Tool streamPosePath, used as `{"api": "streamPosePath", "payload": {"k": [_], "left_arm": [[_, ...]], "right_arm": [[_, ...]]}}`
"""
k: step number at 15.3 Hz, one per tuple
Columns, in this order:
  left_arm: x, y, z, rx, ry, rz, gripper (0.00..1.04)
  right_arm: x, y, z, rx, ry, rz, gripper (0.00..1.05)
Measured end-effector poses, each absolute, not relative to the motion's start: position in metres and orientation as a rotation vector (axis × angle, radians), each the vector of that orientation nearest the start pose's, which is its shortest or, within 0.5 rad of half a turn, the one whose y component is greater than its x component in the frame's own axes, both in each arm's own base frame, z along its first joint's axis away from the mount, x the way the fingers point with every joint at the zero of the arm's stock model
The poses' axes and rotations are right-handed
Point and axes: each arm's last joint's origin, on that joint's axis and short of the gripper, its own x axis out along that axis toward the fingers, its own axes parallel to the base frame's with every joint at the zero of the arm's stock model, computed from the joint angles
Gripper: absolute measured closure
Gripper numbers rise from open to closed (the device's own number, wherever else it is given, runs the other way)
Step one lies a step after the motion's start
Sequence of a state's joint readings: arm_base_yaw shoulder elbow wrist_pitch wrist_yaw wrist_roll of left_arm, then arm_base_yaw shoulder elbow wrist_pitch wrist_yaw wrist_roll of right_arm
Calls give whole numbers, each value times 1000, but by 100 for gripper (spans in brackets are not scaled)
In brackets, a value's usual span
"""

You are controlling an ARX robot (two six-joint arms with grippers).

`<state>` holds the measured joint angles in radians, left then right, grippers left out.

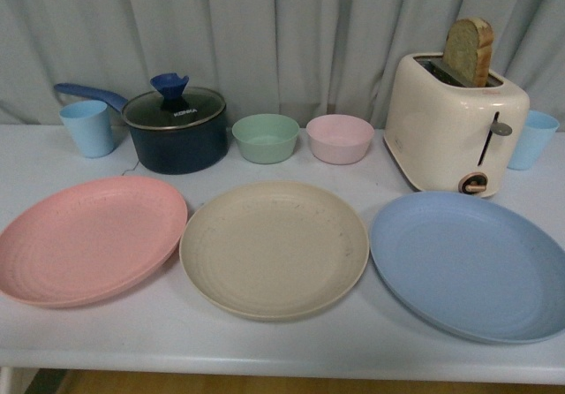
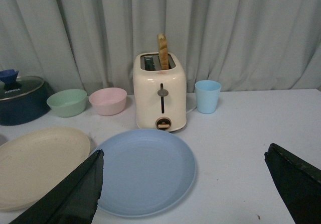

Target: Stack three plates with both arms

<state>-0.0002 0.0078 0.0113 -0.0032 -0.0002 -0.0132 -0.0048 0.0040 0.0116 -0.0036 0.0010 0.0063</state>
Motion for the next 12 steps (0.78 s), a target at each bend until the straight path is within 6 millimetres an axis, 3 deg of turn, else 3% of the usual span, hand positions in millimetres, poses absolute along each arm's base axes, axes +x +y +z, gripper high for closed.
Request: {"api": "streamPosePath", "payload": {"k": [11, 12], "left_arm": [[98, 0, 166, -13, 0, 0, 7], [97, 0, 164, -2, 111, 77, 7]], "right_arm": [[97, 0, 167, 6, -4, -6, 6], [97, 0, 167, 6, -4, -6, 6]]}}
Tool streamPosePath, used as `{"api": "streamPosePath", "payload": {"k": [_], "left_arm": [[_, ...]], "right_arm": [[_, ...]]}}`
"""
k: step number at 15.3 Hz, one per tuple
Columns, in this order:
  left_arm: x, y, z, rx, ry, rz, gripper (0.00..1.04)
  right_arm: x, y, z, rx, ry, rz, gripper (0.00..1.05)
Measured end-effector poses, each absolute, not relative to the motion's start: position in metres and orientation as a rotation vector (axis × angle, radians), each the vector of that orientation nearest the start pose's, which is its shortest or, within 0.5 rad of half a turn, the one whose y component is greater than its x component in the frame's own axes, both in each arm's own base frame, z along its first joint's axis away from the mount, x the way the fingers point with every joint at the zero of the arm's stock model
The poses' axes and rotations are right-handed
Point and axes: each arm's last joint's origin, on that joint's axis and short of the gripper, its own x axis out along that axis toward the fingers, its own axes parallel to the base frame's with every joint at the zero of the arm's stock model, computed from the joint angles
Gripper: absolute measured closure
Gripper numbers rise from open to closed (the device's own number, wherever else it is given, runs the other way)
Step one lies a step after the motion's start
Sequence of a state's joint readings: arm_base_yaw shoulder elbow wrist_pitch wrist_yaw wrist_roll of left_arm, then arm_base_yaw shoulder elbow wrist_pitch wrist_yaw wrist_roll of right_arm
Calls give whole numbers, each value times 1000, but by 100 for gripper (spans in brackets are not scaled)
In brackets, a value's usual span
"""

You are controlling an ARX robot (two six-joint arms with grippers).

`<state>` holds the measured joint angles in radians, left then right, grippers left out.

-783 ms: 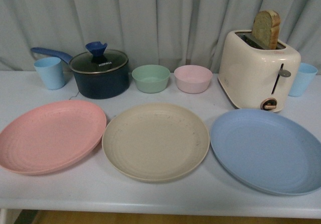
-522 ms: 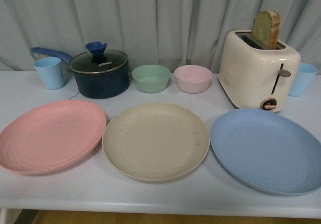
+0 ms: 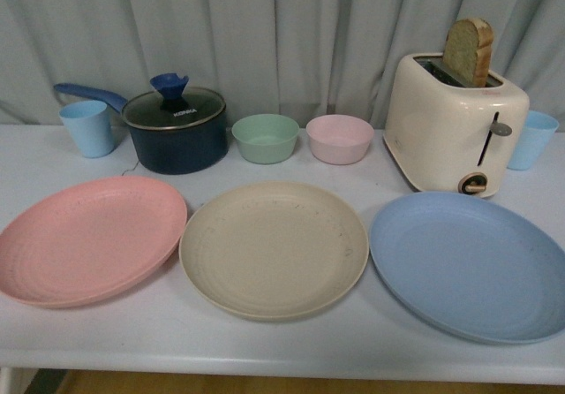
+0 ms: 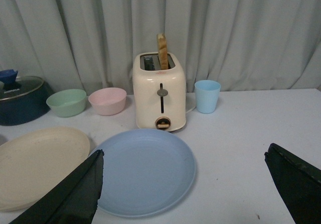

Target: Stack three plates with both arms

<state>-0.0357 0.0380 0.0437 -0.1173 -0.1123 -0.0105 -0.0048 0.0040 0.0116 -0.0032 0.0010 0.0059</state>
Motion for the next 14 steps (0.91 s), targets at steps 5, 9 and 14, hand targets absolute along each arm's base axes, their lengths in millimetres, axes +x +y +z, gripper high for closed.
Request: {"api": "streamPosePath", "payload": {"k": [5, 9, 14], "left_arm": [[162, 36, 187, 4, 468, 302, 7], [231, 54, 152, -5, 721, 143, 7], [300, 91, 130, -47, 862, 32, 7]], "right_arm": [[97, 0, 167, 3, -4, -5, 6], [97, 0, 167, 3, -4, -5, 6], [97, 0, 167, 3, -4, -5, 6]]}}
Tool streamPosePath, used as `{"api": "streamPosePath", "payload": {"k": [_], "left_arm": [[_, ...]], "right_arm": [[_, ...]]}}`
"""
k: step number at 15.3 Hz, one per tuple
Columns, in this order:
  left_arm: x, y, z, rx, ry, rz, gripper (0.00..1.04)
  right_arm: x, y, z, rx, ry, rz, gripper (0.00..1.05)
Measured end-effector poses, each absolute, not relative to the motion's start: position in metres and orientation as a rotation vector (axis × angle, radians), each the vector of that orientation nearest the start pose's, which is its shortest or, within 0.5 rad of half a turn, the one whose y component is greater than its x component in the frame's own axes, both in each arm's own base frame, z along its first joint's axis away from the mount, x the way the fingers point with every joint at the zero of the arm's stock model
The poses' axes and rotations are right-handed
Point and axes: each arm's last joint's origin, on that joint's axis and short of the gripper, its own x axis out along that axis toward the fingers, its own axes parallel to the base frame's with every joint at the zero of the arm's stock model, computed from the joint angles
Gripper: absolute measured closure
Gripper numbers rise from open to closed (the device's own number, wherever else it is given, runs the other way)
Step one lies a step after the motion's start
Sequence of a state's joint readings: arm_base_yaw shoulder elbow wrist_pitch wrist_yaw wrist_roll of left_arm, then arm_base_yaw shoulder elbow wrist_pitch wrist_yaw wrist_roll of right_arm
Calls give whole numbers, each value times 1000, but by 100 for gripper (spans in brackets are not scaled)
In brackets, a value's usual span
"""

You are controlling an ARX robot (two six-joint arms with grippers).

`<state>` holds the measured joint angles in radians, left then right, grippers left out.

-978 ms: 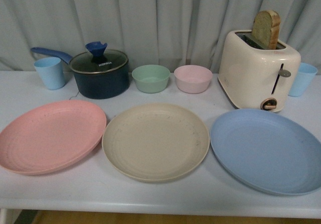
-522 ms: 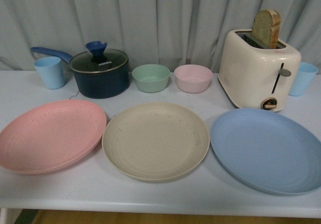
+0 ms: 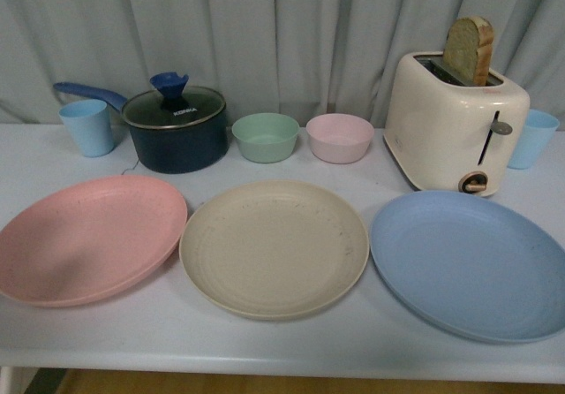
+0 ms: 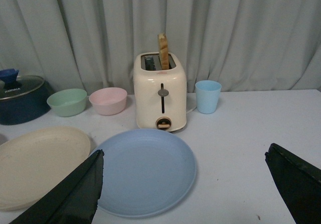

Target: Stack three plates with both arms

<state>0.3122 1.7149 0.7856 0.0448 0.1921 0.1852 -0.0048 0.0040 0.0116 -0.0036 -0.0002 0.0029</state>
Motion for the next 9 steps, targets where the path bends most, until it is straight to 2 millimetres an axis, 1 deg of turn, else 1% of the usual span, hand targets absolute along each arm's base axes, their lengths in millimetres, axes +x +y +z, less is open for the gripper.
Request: {"api": "streamPosePath", "payload": {"k": [3, 4, 8, 9], "left_arm": [[336, 107, 120, -71, 895, 12, 7], [347, 109, 116, -72, 906, 5, 7], [383, 105, 102, -70, 929, -43, 7], [390, 105, 98, -74, 938, -50, 7]], "right_arm": [[97, 0, 167, 3, -4, -5, 6], [97, 0, 167, 3, -4, -5, 6], [97, 0, 167, 3, -4, -5, 6], [97, 0, 167, 3, -4, -5, 6]]}}
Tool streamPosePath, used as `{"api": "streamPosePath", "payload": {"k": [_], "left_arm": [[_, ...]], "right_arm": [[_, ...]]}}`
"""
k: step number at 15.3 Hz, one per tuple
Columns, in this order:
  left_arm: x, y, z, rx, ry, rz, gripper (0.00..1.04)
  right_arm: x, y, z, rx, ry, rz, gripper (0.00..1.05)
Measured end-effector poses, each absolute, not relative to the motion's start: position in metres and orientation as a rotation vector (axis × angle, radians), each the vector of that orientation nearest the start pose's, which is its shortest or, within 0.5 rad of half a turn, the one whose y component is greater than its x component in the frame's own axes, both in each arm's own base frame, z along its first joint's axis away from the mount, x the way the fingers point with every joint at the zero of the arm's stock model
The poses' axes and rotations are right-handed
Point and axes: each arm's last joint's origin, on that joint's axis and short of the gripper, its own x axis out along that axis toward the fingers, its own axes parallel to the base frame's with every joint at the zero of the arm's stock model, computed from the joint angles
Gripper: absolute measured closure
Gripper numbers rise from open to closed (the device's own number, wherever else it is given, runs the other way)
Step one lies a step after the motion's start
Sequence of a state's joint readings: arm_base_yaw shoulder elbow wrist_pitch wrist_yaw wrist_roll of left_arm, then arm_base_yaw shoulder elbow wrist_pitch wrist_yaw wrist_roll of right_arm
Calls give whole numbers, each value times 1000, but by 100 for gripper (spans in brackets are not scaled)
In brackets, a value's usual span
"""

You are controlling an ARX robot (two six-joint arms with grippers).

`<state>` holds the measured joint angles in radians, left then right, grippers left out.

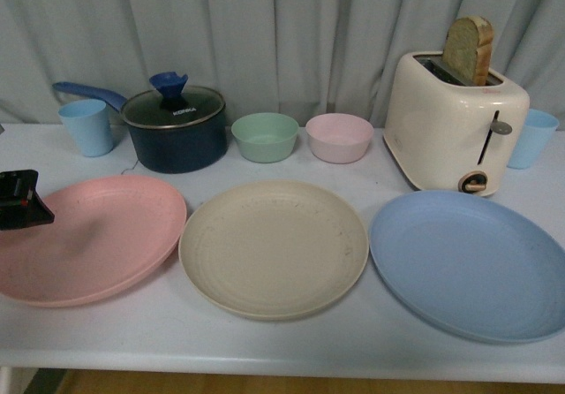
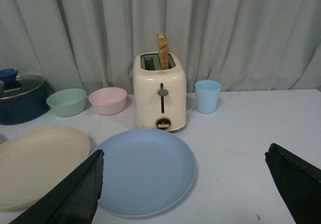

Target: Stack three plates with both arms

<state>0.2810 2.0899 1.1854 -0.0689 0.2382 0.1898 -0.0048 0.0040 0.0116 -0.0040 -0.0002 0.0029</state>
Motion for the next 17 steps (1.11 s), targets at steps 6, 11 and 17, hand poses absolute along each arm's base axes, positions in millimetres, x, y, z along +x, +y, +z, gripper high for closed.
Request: {"api": "streamPosePath", "payload": {"k": [6, 11, 17], "left_arm": [[411, 120, 80, -98, 983, -43, 16], [415, 123, 76, -123, 993, -52, 72], [405, 139, 80, -202, 981, -16, 103]], "right_arm": [[97, 0, 167, 3, -4, -5, 6], [97, 0, 167, 3, -4, -5, 6], [97, 0, 167, 3, -4, -5, 6]]}}
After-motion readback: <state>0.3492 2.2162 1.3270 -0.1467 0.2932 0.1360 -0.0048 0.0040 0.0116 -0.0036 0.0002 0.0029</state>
